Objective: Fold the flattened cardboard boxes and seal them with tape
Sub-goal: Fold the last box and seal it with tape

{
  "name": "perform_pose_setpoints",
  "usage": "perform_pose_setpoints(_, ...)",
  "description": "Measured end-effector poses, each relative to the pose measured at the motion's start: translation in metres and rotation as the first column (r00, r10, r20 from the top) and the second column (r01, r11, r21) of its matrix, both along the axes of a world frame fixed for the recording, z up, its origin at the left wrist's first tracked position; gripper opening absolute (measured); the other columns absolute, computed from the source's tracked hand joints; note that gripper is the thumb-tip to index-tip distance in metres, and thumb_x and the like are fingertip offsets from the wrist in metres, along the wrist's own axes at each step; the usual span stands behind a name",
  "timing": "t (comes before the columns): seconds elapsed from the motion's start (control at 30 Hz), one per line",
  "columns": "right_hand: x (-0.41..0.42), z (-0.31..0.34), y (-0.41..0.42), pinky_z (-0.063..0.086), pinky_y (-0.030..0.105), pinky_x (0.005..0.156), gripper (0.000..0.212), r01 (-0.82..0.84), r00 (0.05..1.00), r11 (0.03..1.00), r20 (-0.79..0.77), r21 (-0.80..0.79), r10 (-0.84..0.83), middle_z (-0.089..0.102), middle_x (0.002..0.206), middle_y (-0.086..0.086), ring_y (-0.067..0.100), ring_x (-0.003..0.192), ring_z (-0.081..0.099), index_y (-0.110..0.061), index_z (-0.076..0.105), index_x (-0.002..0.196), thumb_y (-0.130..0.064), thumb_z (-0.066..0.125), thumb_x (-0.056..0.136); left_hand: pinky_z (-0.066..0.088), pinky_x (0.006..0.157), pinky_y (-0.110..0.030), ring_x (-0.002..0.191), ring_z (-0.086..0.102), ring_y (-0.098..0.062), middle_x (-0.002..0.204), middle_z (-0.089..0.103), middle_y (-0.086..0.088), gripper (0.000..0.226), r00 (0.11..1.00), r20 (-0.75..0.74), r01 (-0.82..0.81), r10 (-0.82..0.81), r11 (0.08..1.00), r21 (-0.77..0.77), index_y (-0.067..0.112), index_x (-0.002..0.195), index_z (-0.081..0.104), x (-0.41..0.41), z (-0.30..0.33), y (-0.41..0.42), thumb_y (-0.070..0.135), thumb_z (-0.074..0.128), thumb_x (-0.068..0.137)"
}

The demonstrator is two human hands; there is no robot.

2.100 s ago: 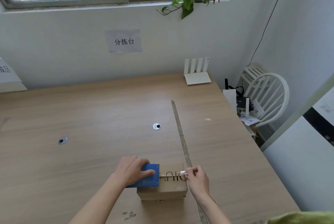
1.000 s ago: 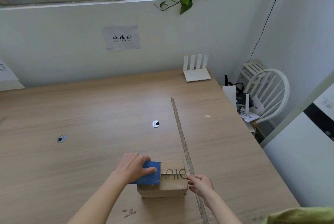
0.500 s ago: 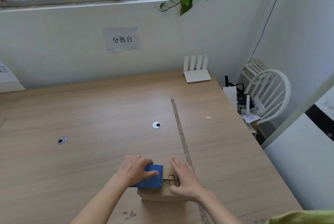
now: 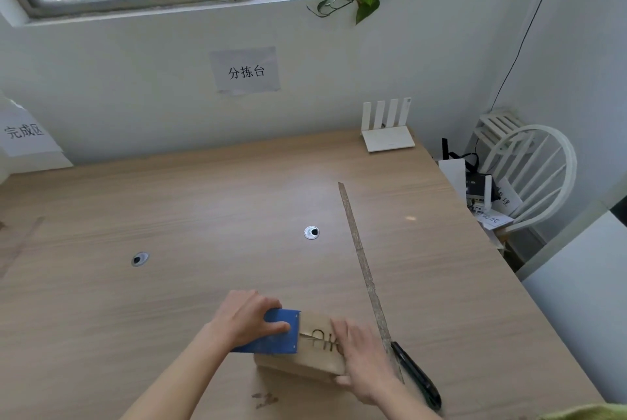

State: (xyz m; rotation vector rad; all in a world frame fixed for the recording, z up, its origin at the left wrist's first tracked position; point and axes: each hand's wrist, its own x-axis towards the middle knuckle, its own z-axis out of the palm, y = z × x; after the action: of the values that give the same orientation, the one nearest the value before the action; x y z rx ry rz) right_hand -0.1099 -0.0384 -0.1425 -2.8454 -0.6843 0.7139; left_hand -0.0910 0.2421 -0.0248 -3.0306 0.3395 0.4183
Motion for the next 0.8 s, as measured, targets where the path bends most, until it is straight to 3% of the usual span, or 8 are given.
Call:
perform_pose_setpoints(0.07,-0.012,-0.023,-0.037,-0.008,0.037,0.126,0.057,0.028,0.997,0.999,0.066,-0.032,-0.026,0.068,0.120,0.010,0.029,0.119,0.060,-0.012,0.070,0.123,-0.022,0.041,0.075,0.046,0.064,-0.030,0.073,0.061,-0.016,0.084,0.068,0.007,0.063,1.000,0.001,-0.013,0.013,0.999,0.041,0.033,0.113,0.065,-0.004,0.004,0.034,0.079,0.038,0.081)
perform_pose_setpoints(0.13,-0.017,-0.059,-0.069,-0.009,0.030,0.126,0.044,0.064,0.984,0.996,0.173,-0.063,-0.052,0.075,0.096,0.000,0.024,0.103,0.069,-0.020,0.080,0.091,-0.029,0.048,0.063,0.039,0.058,-0.026,0.071,0.058,-0.010,0.082,0.065,0.012,0.060,0.998,0.007,-0.063,0.063,0.998,0.026,0.038,0.116,0.066,-0.008,0.006,0.066,0.081,0.040,0.082)
perform_pose_setpoints(0.23,-0.018,-0.038,-0.048,0.003,0.029,0.123,0.079,0.063,0.985,0.998,0.158,0.005,-0.063,0.065,0.130,0.000,0.019,0.119,0.064,-0.019,0.068,0.126,-0.052,0.067,0.054,0.042,0.062,-0.026,0.071,0.057,-0.008,0.090,0.069,0.012,0.057,0.993,0.007,-0.118,0.118,0.992,-0.043,0.042,0.117,0.064,-0.007,0.010,0.079,0.081,0.038,0.085)
perform_pose_setpoints(0.3,-0.009,-0.009,0.001,0.005,0.031,0.123,0.097,0.100,0.983,0.981,0.135,0.168,-0.123,0.018,0.165,-0.004,0.017,0.152,0.027,-0.024,0.024,0.159,-0.054,0.057,0.073,0.039,0.059,-0.025,0.070,0.055,-0.008,0.094,0.071,0.011,0.055,0.992,0.017,-0.120,0.122,0.990,-0.078,0.041,0.116,0.065,0.001,0.009,0.076,0.079,0.040,0.086)
perform_pose_setpoints(0.37,0.002,0.016,0.055,-0.006,0.033,0.125,0.107,0.006,0.992,0.957,0.121,0.291,-0.043,-0.025,0.164,-0.010,0.010,0.153,-0.019,-0.033,-0.016,0.159,-0.059,0.052,0.080,0.041,0.061,-0.026,0.072,0.058,-0.008,0.096,0.072,0.012,0.054,0.994,0.013,-0.111,0.112,0.989,-0.099,0.041,0.117,0.064,0.007,0.008,0.077,0.078,0.040,0.086)
perform_pose_setpoints(0.4,0.011,0.029,0.080,-0.010,0.034,0.124,0.113,-0.047,0.989,0.951,0.150,0.307,0.001,-0.031,0.163,-0.010,0.008,0.151,-0.027,-0.036,-0.023,0.156,-0.062,0.056,0.080,0.044,0.064,-0.027,0.075,0.061,-0.009,0.097,0.072,0.012,0.055,0.994,0.004,-0.107,0.108,0.990,-0.096,0.041,0.118,0.064,0.008,0.007,0.078,0.078,0.040,0.086)
perform_pose_setpoints(0.57,0.071,0.056,0.141,-0.014,0.042,0.125,0.131,-0.256,0.961,0.959,0.138,0.120,0.240,-0.025,0.165,-0.007,0.013,0.152,-0.025,-0.028,-0.017,0.160,-0.051,0.080,0.075,0.048,0.069,-0.029,0.076,0.061,-0.010,0.092,0.071,0.011,0.061,0.993,0.006,-0.117,0.118,0.985,-0.125,0.038,0.115,0.066,0.007,-0.003,0.084,0.081,0.038,0.083)
perform_pose_setpoints(0.8,0.093,0.041,0.155,0.001,0.046,0.126,0.106,-0.403,0.911,0.914,0.117,0.055,0.395,0.014,0.166,-0.003,0.016,0.154,0.008,-0.035,0.017,0.159,-0.038,0.082,0.075,0.044,0.068,-0.030,0.084,0.062,-0.012,0.096,0.071,0.010,0.055,0.985,0.009,-0.167,0.170,0.975,-0.146,0.041,0.116,0.063,0.005,-0.001,0.113,0.078,0.040,0.083)
